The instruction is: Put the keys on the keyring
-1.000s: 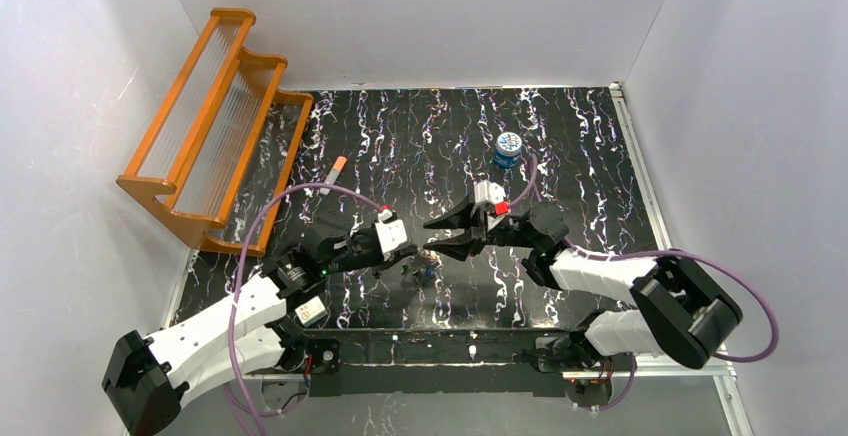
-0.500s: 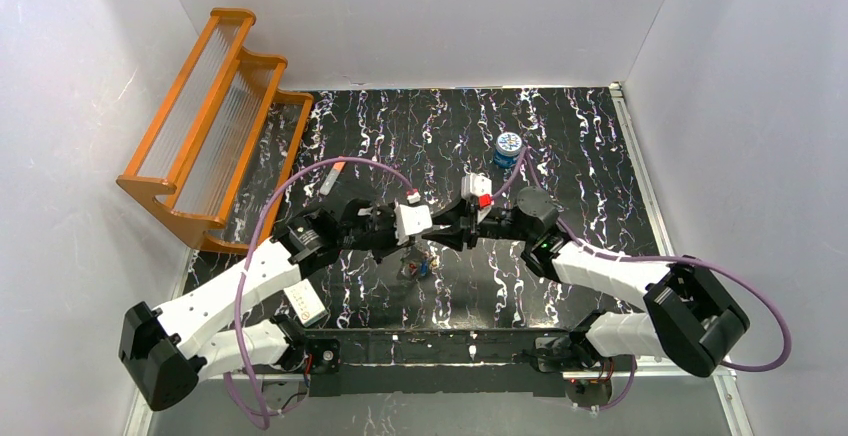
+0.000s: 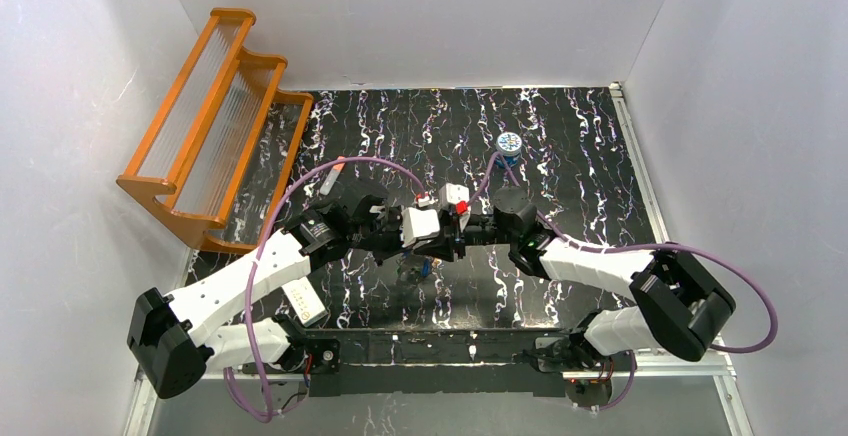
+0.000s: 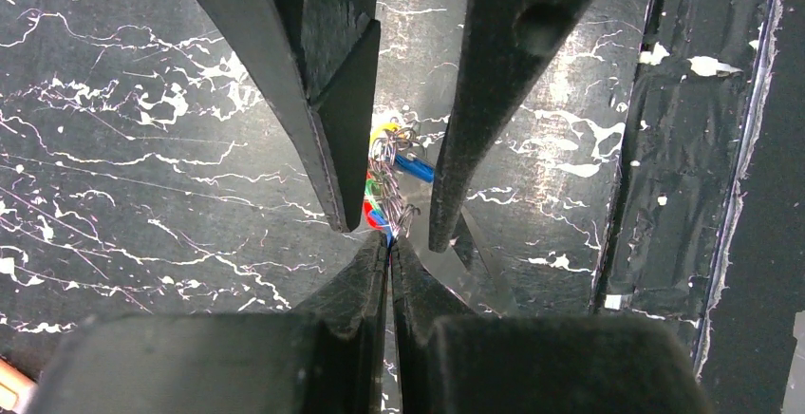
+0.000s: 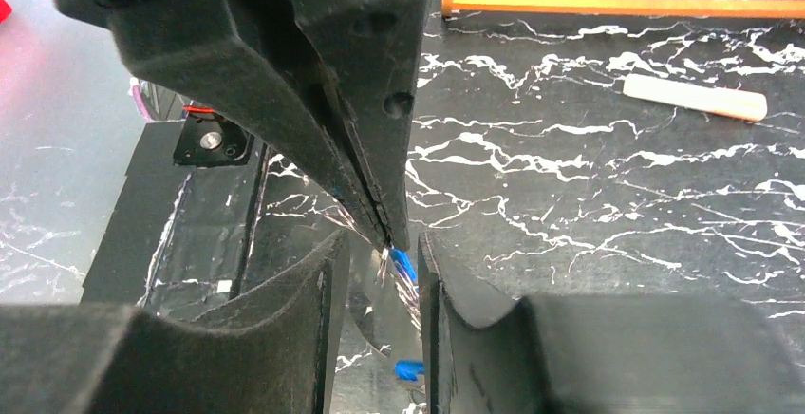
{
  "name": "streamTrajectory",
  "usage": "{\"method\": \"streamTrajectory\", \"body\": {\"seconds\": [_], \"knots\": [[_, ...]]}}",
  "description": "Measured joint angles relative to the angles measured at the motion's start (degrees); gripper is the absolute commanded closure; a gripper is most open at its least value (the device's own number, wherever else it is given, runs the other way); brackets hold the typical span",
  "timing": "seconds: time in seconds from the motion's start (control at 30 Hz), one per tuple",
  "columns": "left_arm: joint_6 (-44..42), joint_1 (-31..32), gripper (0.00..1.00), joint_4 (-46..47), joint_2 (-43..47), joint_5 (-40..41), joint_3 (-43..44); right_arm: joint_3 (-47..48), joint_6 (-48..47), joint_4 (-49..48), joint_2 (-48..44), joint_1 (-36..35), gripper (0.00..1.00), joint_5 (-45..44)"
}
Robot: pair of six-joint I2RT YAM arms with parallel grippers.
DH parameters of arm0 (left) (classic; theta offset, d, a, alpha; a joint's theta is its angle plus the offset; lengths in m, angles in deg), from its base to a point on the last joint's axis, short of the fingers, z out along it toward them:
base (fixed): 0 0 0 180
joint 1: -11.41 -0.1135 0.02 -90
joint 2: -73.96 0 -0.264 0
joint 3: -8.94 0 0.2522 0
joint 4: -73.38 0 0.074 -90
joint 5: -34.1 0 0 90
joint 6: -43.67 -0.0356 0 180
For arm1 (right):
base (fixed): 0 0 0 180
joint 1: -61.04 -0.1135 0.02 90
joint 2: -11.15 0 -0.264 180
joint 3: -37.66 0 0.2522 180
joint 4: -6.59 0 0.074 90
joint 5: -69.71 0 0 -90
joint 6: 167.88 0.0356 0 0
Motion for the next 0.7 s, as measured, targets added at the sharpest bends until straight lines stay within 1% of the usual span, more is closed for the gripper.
{"method": "streamTrajectory", "body": {"seconds": [0.13, 0.33, 0.4, 0.5, 0.63, 0.67, 0.7], "knots": [[0.0, 0.1, 1.0, 0.0, 0.0, 0.0, 0.0, 0.0, -0.2, 0.8, 0.9, -0.3, 0.61, -0.5], [0.0, 0.2, 1.0, 0.5, 0.0, 0.1, 0.0, 0.0, -0.4, 1.7, 1.8, -0.4, 0.74, -2.5], [0.0, 0.2, 1.0, 0.6, 0.0, 0.4, 0.0, 0.0, -0.5, 1.9, 1.9, -0.4, 0.8, -2.8], [0.0, 0.2, 1.0, 0.7, 0.1, 0.8, 0.0, 0.0, -0.9, 1.9, 2.0, -0.5, 0.99, -2.8], [0.0, 0.1, 1.0, 0.9, 0.3, 1.2, 0.0, 0.0, -1.2, 1.9, 2.1, -0.5, 0.99, -2.8], [0.0, 0.1, 0.98, 0.9, 0.3, 1.2, -0.1, 0.0, -1.3, 1.9, 2.1, -0.5, 0.99, -2.8], [0.1, 0.1, 0.93, 1.2, 0.4, 1.2, -0.3, 0.0, -1.3, 1.9, 2.1, -0.5, 0.99, -2.8]]}}
